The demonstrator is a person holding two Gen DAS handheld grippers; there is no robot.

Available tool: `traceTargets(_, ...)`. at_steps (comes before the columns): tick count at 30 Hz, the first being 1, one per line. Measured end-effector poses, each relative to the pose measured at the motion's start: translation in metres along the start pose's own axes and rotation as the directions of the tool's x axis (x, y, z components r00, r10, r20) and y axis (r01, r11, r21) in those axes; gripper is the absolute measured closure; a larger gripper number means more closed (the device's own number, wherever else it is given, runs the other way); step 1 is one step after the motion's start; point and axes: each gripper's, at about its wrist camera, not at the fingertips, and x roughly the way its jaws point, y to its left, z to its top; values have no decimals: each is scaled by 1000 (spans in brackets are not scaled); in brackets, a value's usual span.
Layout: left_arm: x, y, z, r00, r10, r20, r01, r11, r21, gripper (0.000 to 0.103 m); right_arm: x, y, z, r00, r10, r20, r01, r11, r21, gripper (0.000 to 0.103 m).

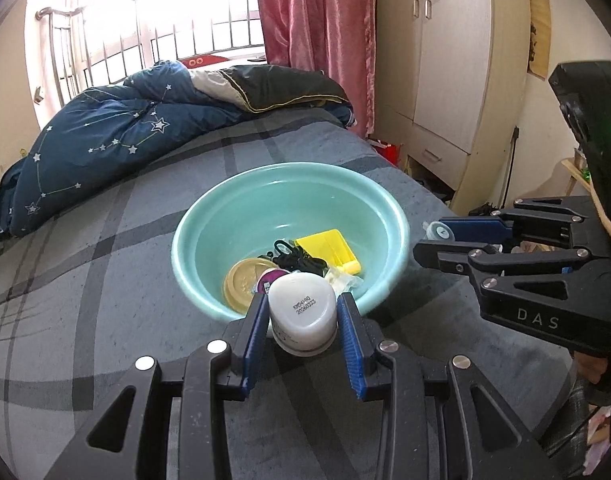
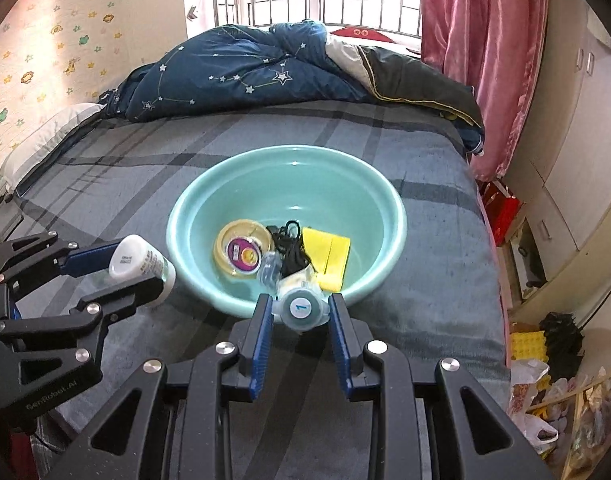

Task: Organize objects
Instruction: 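Carry the white bottle with the left tool while the right tool carries the grey cap over the basin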

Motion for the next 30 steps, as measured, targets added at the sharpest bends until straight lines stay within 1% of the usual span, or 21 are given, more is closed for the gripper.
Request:
traceTargets(14, 34, 2, 31, 1000, -25, -18, 26, 999, 34, 65, 25, -8, 33, 1000, 1, 12, -1, 1000, -9, 73)
traceTargets(30, 93, 21, 48, 997, -36, -75, 38, 999, 28, 65, 85, -22, 63, 999, 6, -34, -6, 1000, -10, 73)
